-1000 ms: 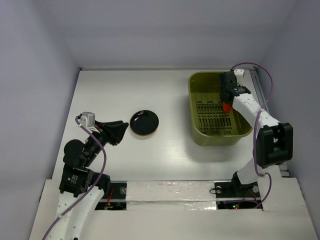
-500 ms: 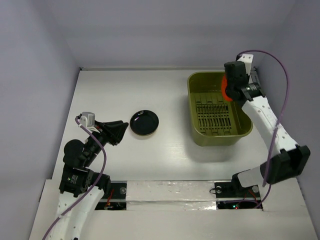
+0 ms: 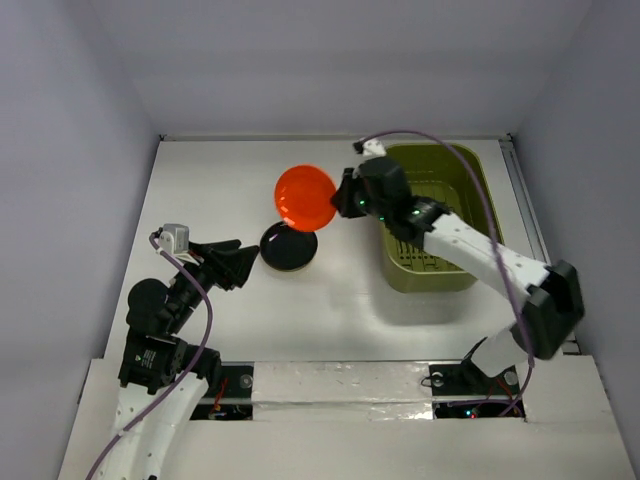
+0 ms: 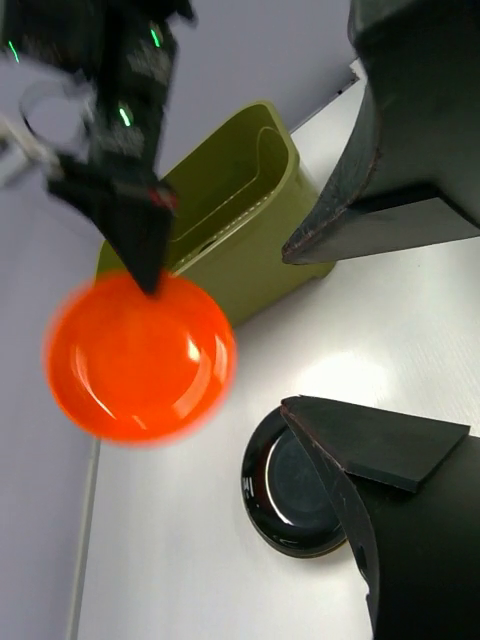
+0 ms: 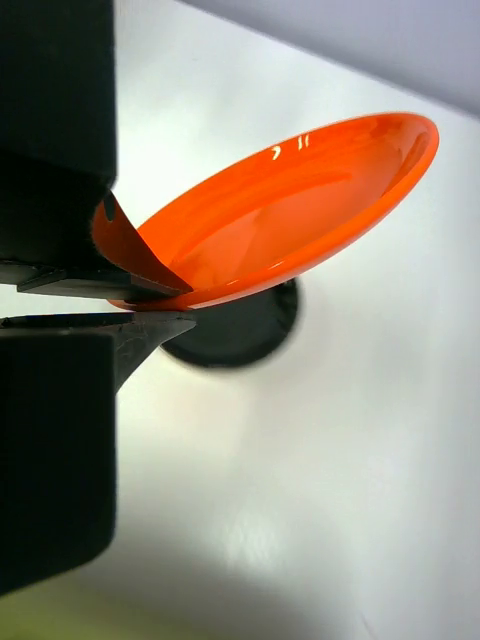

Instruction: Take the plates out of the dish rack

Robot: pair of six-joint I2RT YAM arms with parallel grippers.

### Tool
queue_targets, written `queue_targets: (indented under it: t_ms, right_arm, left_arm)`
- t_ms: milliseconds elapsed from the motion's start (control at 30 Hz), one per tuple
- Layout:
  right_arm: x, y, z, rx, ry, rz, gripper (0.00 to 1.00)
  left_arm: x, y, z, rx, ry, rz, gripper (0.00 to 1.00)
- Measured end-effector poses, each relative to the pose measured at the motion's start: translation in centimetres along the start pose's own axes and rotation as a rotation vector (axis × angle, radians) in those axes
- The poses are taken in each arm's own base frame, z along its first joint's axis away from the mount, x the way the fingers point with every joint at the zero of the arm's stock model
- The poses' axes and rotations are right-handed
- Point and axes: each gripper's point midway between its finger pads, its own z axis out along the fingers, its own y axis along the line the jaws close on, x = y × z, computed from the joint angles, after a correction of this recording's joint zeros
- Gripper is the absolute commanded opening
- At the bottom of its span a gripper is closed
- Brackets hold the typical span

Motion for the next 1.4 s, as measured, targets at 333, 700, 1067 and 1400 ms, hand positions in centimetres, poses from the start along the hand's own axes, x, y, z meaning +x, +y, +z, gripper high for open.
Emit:
queue_targets:
  t_ms: [333,700,1067,1400]
  right_arm:
    - [13.1,2.9,8.8,-0.091,0.301,0.135,0.02]
    - [16.7,2.5,10.8,-0.075,0.378,0.193,0.34]
    - [16.8,1.6,10.7,-0.006,0.352,0.164,0.86]
    - [10.9,4.3,4.9,0.012,0.210,0.070,0.99]
  left_arm:
    - [-0.1,0.5,0.0,-0.024,-0.005,-0.002,0.66]
    - [-0.2,0.8,0.0,-0.036,-0.009,-0.002,0.68]
    - [-0.1,0.8,0.0,-0.036,-0.009,-0.002,0.74]
    - [-0.1,1.1,0.0,-0.054,-0.007,-0.004,0.83]
